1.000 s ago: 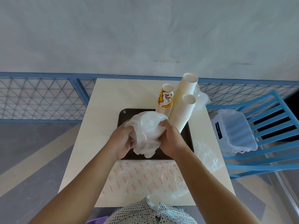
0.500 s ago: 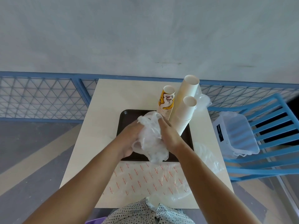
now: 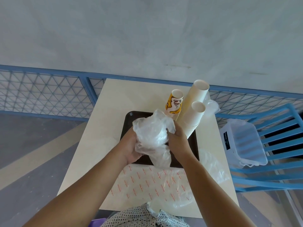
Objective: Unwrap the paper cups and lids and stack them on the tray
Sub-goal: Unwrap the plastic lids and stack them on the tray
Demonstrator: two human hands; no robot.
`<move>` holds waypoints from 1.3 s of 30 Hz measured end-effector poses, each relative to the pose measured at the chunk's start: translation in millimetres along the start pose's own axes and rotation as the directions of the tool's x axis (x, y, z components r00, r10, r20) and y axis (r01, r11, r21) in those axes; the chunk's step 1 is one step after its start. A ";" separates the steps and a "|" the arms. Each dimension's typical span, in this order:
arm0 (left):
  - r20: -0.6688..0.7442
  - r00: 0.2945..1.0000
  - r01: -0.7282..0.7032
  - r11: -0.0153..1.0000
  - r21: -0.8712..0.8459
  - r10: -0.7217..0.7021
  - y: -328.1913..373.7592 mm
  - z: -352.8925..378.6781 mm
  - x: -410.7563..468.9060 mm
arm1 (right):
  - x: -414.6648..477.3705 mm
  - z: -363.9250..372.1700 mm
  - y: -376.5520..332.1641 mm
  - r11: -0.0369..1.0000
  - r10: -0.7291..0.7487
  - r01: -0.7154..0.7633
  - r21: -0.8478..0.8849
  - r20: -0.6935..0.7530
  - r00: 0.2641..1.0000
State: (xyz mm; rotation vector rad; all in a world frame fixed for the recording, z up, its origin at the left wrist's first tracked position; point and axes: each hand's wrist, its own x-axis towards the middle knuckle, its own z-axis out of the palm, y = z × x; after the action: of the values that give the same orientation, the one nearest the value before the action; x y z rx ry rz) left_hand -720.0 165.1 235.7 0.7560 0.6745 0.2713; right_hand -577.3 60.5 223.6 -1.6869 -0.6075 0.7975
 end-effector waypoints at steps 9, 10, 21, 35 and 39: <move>0.024 0.998 -0.068 0.994 0.089 0.066 7.9 -8.3 -5.4 | -26.4 -9.6 -14.8 0.985 -0.157 0.164 0.056 -0.111 0.981; 0.018 0.997 -0.083 0.990 0.117 0.081 8.0 -6.4 -5.1 | -34.7 -8.2 -22.6 0.956 -0.293 0.289 -0.045 -0.163 0.942; -0.163 0.982 -0.097 0.995 0.009 0.097 9.7 14.5 -6.1 | -54.9 15.1 -2.5 0.827 -0.547 0.476 -0.299 -0.232 0.805; -0.196 0.965 -0.142 0.977 0.162 0.173 20.9 23.5 -14.5 | -43.6 4.7 -15.3 0.828 0.049 -0.116 0.548 0.135 0.990; -0.256 0.940 -0.155 0.952 0.262 0.224 17.0 35.0 -16.0 | -40.0 21.3 -24.1 0.837 0.111 -0.214 0.503 0.227 0.967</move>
State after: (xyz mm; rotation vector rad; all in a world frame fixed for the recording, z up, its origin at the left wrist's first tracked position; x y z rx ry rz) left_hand -709.3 150.9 273.7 1.0278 0.9177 0.4894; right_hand -619.1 50.0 251.5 -1.1717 -0.3270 1.1426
